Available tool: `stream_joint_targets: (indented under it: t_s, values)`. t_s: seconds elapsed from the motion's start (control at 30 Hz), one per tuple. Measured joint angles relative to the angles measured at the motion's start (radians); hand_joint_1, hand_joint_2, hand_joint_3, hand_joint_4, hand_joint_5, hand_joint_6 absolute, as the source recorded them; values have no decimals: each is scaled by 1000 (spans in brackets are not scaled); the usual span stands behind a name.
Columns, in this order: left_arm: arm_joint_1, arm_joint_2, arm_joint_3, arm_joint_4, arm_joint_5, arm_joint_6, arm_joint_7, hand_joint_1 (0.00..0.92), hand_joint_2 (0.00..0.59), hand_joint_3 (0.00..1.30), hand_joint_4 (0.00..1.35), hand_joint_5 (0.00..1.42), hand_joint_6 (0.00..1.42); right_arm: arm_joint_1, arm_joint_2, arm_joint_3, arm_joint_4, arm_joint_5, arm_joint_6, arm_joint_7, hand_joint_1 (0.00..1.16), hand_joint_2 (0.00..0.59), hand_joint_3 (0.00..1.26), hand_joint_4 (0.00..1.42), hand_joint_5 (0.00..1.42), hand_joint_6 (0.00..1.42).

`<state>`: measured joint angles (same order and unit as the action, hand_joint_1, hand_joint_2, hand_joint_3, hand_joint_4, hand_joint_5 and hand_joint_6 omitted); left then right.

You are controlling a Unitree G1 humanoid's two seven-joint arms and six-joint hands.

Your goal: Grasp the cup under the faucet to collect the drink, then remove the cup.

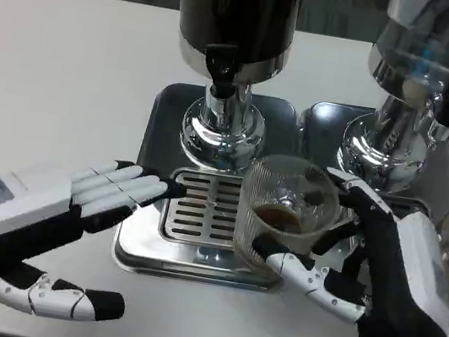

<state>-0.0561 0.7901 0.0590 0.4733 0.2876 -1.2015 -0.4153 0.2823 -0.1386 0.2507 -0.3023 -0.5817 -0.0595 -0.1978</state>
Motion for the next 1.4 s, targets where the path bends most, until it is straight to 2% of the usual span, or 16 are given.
stream_joint_targets:
  t_s: [0.5, 0.9, 1.03, 1.4]
  values:
    - [85, 65, 9, -81, -3, 0, 29, 0, 161, 4, 0, 0, 0, 41, -25, -12, -61, 18, -1, 29, 627, 243, 459, 559, 783, 1187]
    - [126, 78, 9, -112, -40, 0, 29, 0, 159, 11, 0, 0, 0, 96, -31, -13, -113, 21, -4, 43, 627, 243, 465, 568, 787, 1187]
    - [136, 93, 10, -128, -47, 0, 29, 0, 159, 14, 0, 0, 0, 117, -33, -13, -135, 22, -10, 50, 627, 243, 465, 568, 799, 1187]
    - [161, 102, 17, -139, -75, 0, 29, 0, 158, 19, 0, 0, 0, 154, -34, -23, -148, 28, -32, 56, 644, 261, 474, 568, 801, 1187]
